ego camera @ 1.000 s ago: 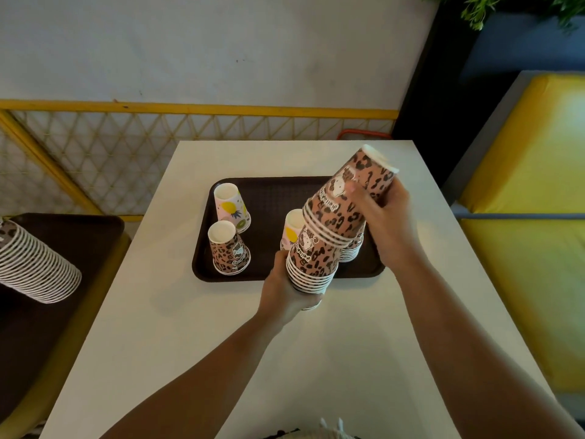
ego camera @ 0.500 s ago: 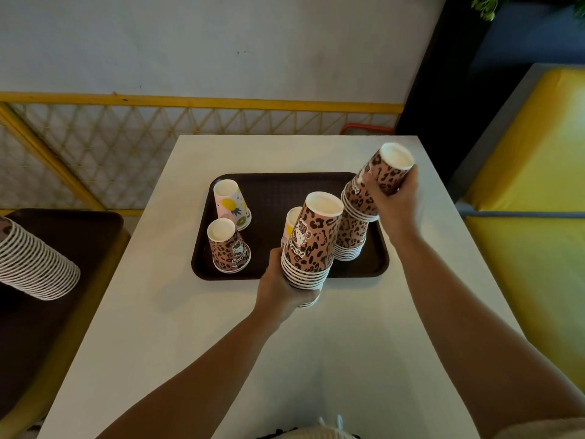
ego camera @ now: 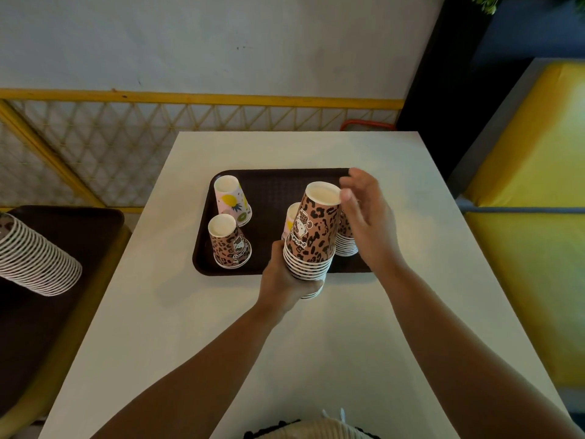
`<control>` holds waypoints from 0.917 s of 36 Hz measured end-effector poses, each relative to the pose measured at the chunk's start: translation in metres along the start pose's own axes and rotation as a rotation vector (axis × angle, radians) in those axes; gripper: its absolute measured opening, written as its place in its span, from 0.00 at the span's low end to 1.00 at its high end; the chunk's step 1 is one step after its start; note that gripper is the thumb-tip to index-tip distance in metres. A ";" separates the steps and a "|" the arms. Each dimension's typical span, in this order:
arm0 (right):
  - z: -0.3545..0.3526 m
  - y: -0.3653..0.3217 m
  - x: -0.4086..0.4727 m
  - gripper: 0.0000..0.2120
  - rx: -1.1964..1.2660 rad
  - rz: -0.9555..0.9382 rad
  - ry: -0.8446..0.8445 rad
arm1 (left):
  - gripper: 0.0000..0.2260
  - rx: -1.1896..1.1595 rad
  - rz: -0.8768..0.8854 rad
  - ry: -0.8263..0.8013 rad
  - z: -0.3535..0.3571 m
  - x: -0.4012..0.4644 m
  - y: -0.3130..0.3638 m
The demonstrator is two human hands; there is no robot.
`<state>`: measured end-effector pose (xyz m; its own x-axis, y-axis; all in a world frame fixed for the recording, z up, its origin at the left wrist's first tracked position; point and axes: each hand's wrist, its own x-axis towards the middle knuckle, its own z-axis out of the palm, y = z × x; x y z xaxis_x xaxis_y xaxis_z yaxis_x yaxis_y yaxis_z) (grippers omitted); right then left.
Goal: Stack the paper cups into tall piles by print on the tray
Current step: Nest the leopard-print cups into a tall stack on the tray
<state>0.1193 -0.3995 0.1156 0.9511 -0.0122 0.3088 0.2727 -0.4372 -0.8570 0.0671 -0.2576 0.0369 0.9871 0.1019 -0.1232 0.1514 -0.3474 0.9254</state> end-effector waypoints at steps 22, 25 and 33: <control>0.006 -0.020 -0.014 0.25 -0.004 0.053 -0.054 | 0.38 -0.009 0.028 0.032 -0.004 -0.004 0.006; 0.003 -0.026 -0.008 0.24 -0.006 0.042 -0.020 | 0.38 -0.015 0.018 0.034 -0.004 -0.004 0.006; -0.005 -0.033 0.009 0.21 0.149 0.095 0.059 | 0.36 -0.017 0.014 0.038 -0.006 -0.001 0.004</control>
<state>0.1181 -0.3896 0.1484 0.9646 -0.1016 0.2434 0.2047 -0.2936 -0.9337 0.0660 -0.2532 0.0426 0.9864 0.1327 -0.0972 0.1367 -0.3332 0.9329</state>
